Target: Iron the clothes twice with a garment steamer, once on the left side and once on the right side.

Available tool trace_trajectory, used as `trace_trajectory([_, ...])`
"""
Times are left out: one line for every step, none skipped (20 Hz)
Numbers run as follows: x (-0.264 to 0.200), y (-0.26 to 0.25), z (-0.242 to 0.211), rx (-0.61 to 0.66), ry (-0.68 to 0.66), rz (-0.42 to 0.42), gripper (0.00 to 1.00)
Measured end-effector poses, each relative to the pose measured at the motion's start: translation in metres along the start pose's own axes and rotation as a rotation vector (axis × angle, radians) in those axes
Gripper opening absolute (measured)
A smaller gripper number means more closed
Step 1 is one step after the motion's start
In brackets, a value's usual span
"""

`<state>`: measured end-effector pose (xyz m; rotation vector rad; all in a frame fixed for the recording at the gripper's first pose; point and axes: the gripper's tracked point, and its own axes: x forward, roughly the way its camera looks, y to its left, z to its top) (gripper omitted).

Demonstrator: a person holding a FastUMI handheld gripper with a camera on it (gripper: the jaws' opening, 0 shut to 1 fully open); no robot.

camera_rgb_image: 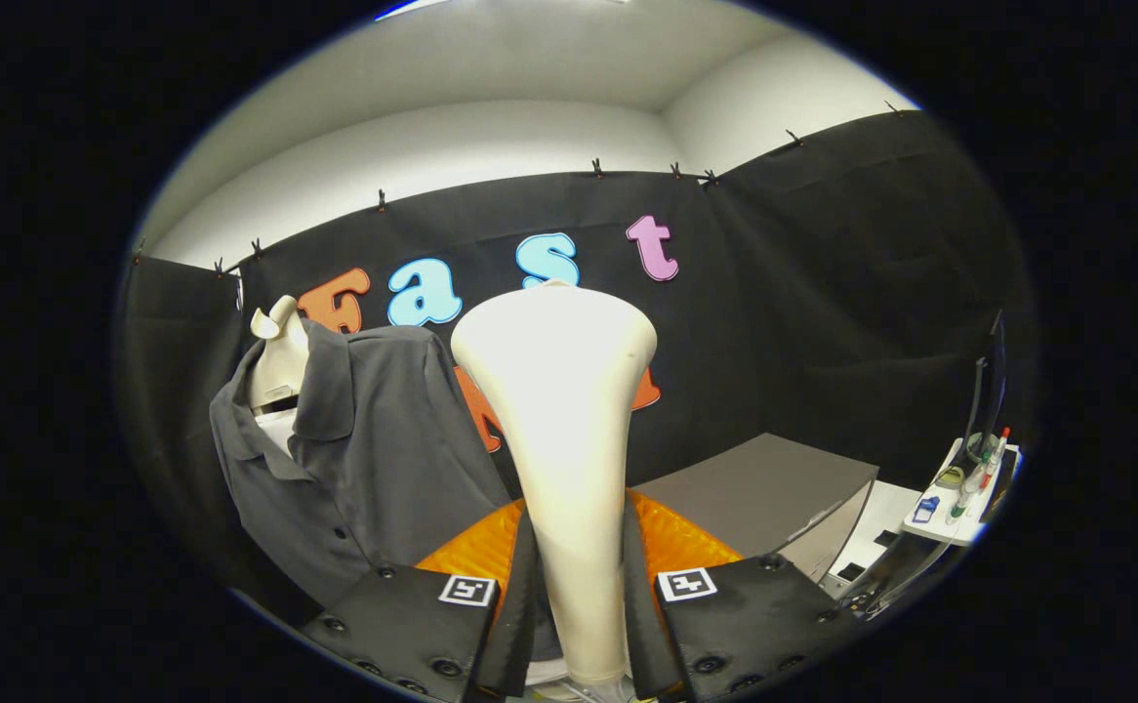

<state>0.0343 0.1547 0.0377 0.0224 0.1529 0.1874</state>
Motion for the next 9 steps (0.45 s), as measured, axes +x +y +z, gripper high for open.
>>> trace_trajectory([0.0012,-0.0044,-0.0027,0.004,0.009,0.005,0.47])
trace_trajectory([0.0037,-0.0074,-0.0055,0.007,0.019,0.012,0.47])
trace_trajectory([0.0042,-0.0095,-0.0073,0.011,0.026,0.019,0.47])
trace_trajectory([0.0046,-0.0106,-0.0088,0.013,0.031,0.024,0.47])
trace_trajectory([0.0065,-0.0119,-0.0087,0.013,0.034,0.03,0.47])
trace_trajectory([0.0078,-0.0116,-0.0087,0.012,0.035,0.036,0.47])
trace_trajectory([0.0082,-0.0094,-0.0091,0.009,0.036,0.044,0.47])
trace_trajectory([0.0088,-0.0077,-0.0094,0.007,0.039,0.053,0.47])
trace_trajectory([0.0085,-0.0066,-0.0105,0.004,0.041,0.062,0.47])
